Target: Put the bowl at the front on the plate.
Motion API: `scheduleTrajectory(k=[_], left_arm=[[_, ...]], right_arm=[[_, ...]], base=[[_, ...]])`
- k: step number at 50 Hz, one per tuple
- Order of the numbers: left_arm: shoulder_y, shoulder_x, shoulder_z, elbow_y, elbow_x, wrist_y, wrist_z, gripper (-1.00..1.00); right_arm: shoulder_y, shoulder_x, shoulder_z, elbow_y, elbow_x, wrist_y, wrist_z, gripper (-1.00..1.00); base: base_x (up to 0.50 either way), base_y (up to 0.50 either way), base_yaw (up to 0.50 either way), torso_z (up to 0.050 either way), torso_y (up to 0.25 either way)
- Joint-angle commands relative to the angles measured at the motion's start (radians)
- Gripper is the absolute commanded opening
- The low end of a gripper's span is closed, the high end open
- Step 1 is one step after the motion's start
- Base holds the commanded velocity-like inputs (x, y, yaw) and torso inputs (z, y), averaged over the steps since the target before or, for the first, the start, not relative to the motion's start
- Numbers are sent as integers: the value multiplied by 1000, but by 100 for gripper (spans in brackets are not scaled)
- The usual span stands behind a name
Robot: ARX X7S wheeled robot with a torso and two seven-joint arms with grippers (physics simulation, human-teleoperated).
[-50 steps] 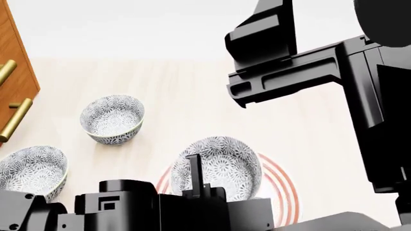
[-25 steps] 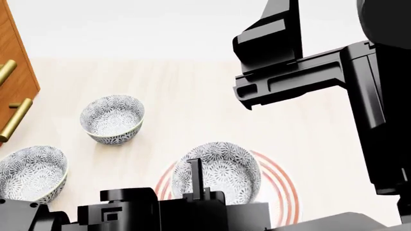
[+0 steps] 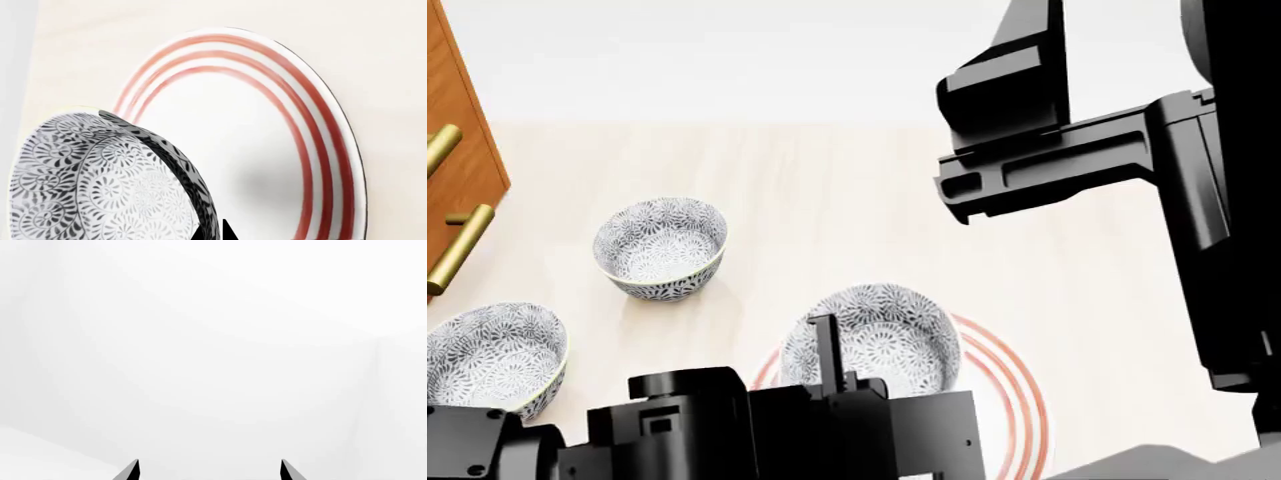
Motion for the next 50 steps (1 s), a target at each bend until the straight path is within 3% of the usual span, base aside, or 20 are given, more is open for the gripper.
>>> scheduleTrajectory(k=[1, 8, 28, 50], left_arm=[[-22, 1, -3, -49, -13, 47, -9, -100], [-6, 1, -2, -51, 27, 51, 14, -100], [37, 1, -2, -55, 88, 55, 75, -100], [74, 1, -1, -58, 101, 65, 71, -100]], right_arm=[[0, 2, 6, 14, 6, -3, 6, 100], [-26, -1, 50, 13, 130, -33, 110, 100], [-70, 4, 136, 16, 283, -90, 220, 100], [-82, 7, 144, 21, 325, -99, 254, 100]], base=[[0, 0, 0, 0, 0], [0, 0, 0, 0, 1], [0, 0, 0, 0, 0], [0, 0, 0, 0, 0]])
